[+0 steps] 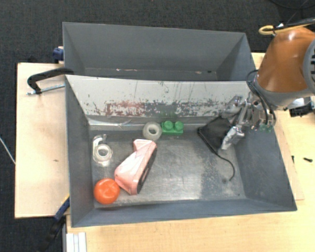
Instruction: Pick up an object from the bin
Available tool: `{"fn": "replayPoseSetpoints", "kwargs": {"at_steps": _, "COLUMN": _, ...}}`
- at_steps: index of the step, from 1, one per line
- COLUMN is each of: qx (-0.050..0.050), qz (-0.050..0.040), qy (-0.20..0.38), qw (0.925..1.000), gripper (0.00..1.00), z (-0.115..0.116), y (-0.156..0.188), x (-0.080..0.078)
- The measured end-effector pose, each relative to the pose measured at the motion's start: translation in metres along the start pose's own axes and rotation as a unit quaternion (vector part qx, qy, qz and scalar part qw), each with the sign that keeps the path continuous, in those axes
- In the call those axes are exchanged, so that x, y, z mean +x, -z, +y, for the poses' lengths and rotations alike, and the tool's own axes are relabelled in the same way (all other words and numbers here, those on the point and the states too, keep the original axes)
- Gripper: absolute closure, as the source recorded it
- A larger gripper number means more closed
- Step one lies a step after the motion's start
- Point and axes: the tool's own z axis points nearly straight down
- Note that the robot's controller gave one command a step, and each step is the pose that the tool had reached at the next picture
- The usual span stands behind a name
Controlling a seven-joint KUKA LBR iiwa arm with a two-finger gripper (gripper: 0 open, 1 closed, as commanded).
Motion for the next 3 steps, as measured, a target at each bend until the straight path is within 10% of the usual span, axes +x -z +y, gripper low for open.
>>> {"fn": "replayPoseSetpoints", "kwargs": {"at_steps": 1, "qx": 0.0, "qz": 0.0011, "qy": -0.06, "qw": 0.9982, "gripper": 0.0, "z": 0.016, "y": -0.085, "x": 0.01}}
{"fn": "replayPoseSetpoints", "kwargs": {"at_steps": 2, "qx": 0.0, "qz": -0.0009, "qy": -0.06, "qw": 0.9982, "gripper": 1.0, "z": 0.014, "y": -0.074, "x": 0.008}}
{"fn": "replayPoseSetpoints", "kwargs": {"at_steps": 3, "qx": 0.0, "qz": -0.0009, "qy": -0.06, "qw": 0.9982, "gripper": 1.0, "z": 0.014, "y": -0.074, "x": 0.008}}
